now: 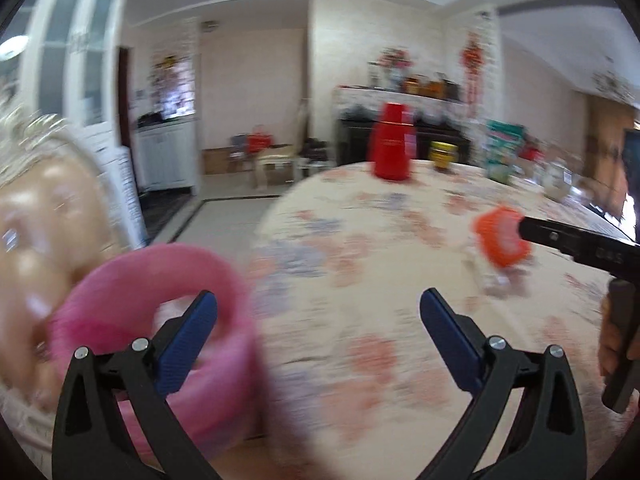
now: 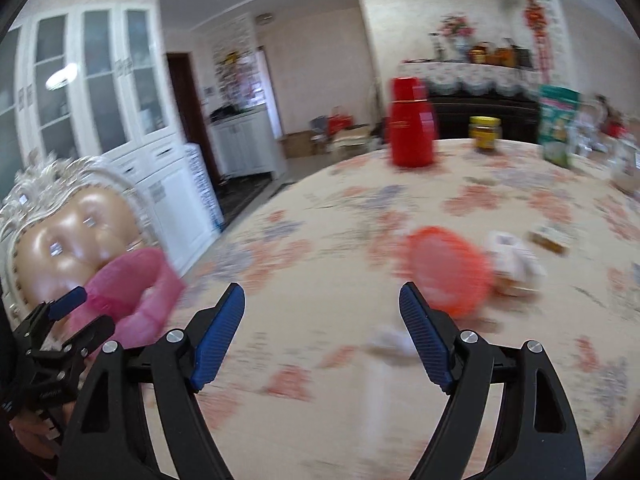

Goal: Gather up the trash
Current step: 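Move both grippers back over the table toward the orange net, then grasp the orange foam net with the right gripper while the left grasps white tissue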

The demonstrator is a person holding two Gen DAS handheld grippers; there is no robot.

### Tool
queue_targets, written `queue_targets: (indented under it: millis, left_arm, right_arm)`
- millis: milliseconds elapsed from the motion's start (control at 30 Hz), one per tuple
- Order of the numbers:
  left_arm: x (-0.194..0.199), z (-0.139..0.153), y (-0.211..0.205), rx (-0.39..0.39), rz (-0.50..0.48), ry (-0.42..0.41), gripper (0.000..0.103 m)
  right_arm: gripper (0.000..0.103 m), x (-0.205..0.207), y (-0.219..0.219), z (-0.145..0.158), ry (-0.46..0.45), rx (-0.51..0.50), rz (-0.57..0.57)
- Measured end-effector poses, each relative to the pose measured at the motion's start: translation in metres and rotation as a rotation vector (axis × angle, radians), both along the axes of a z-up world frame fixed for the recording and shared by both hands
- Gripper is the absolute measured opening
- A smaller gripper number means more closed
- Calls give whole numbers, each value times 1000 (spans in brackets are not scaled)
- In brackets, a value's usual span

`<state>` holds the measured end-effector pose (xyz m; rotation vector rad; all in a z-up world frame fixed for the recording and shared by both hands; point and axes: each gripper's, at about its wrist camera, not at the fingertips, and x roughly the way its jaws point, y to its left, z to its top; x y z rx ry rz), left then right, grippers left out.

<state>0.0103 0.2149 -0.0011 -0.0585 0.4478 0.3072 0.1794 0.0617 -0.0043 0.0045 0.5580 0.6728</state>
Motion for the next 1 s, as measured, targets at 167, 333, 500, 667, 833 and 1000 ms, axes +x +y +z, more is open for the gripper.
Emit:
queue_targets:
  millis: [167, 333, 500, 667, 833, 1000]
  left_arm:
    - [44, 4, -56, 37, -94, -2, 98]
    - [97, 2, -77, -25, -126, 4, 98]
    - [145, -4, -84, -15, -77, -3, 98]
    - [166, -20, -76, -47, -67, -20, 98]
    - [170, -30, -65, -71, -82, -8, 98]
    - [164, -35, -36, -184, -66, -18, 98]
  right_arm:
    - [76, 18, -68, -5, 3, 3, -132]
    - [76, 35, -116, -14, 9, 20, -236]
    - [76, 46, -141, -31, 39, 70, -284]
    - [76, 50, -140, -38, 44, 55, -270]
    - [76, 48, -133, -43, 37, 20, -259]
    - [79, 46, -121, -44, 29, -18, -252]
